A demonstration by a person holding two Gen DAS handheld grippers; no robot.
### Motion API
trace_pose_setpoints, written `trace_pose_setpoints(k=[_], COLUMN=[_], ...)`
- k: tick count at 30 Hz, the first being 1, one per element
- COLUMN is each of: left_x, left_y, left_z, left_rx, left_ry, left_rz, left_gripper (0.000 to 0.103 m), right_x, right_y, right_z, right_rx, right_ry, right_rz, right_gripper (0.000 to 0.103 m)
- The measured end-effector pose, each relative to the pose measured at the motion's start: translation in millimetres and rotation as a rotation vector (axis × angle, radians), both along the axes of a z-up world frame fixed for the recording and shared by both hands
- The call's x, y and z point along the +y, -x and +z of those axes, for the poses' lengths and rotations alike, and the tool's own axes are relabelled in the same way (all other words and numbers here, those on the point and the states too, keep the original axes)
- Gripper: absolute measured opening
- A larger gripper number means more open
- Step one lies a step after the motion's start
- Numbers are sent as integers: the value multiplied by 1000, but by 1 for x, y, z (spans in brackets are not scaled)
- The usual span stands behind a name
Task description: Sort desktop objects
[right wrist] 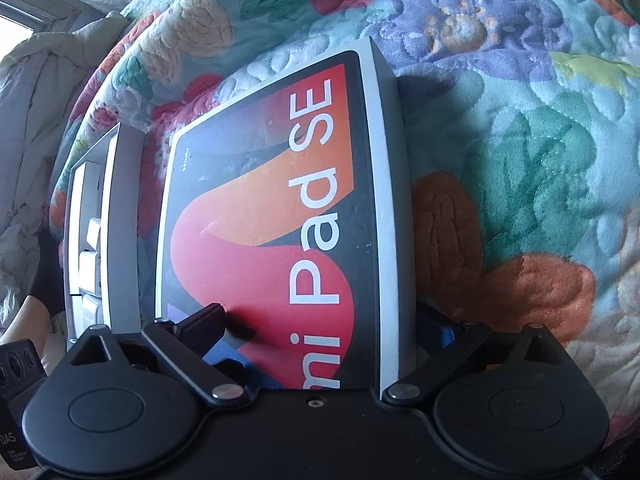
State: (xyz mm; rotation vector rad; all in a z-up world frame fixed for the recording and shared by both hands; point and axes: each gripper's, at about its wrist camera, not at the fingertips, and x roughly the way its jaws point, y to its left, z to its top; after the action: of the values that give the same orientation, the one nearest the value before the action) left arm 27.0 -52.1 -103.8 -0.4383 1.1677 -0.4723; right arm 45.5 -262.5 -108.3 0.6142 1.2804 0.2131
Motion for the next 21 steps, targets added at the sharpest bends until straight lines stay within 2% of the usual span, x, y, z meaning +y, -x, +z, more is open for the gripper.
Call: trace_pose_setpoints(k=[11, 14, 21], left_x=[0, 8, 39], left_y=[11, 13, 7], left_z=[30, 44, 65], left_rx=[-88, -138, -190], left_ry=[-38, -52, -84], left_rz=[-29, -14, 54], left_gripper=[99, 99, 99], right_x=[0, 5, 28], right_y=[9, 8, -1], right_z=[16, 23, 36], right_rx=[-82, -112, -187], right_ry=[-64, -79, -124], right_rz=[-25, -24, 8], right_gripper=[99, 99, 99])
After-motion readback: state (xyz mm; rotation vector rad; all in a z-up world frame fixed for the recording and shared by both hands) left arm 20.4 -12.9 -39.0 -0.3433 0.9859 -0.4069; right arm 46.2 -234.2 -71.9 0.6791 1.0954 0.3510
